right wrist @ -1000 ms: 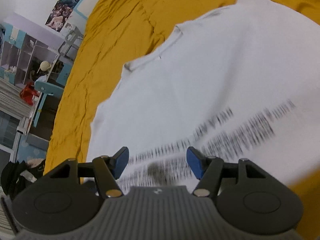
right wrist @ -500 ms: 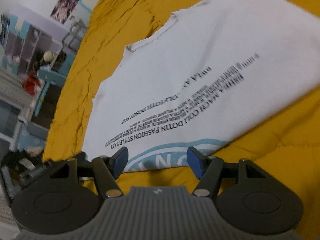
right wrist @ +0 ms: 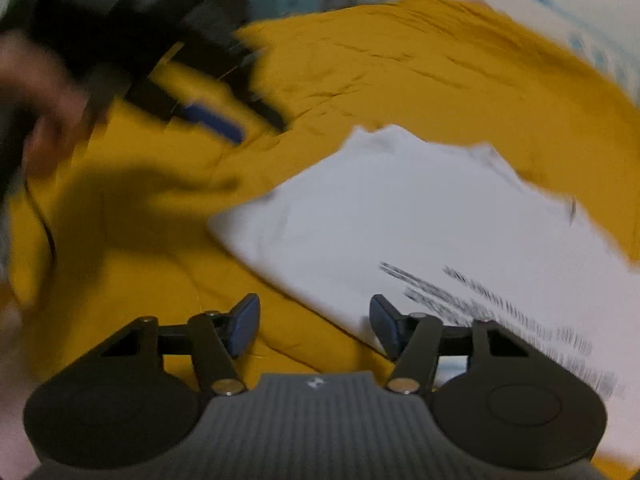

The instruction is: Fold small clothes

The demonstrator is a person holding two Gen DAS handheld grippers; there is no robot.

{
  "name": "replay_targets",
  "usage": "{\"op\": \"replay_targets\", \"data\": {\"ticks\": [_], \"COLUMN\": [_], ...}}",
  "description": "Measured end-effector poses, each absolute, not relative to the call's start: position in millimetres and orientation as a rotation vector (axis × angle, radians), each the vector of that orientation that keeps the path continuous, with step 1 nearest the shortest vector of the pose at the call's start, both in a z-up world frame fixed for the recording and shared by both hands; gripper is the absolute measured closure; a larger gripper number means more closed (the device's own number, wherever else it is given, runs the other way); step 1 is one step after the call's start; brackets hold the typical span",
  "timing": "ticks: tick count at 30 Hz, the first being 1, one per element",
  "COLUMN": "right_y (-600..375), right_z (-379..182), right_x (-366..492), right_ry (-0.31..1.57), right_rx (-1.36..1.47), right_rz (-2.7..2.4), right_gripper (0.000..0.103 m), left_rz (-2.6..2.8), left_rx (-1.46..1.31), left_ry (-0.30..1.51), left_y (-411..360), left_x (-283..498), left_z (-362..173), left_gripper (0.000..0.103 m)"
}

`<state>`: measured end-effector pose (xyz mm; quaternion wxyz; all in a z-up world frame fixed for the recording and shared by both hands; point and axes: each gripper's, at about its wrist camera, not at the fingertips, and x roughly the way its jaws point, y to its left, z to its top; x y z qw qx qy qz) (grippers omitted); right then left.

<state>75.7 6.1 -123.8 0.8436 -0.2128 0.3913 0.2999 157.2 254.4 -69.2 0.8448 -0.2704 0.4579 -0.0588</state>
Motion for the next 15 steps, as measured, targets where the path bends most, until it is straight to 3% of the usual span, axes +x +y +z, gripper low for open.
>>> {"op": "replay_targets", "data": {"ticks": [6,15], "right_y": [41,62], "right_z": [-137,-147], "right_x": [65,76], "right_ry": [0.705,0.637], "right_rx": [-0.619,-0.635], "right_rz": [0.636,0.555], "right_gripper": [0.05,0.047], "left_rz": [-0.141,-0.229], "left_rx": [-0.654,-0.789], "left_ry": [1.003,1.067], "left_y": [271,278], "left_x": [179,225], "left_z": [-93,-136], "left_gripper": [0.055,0.055]}}
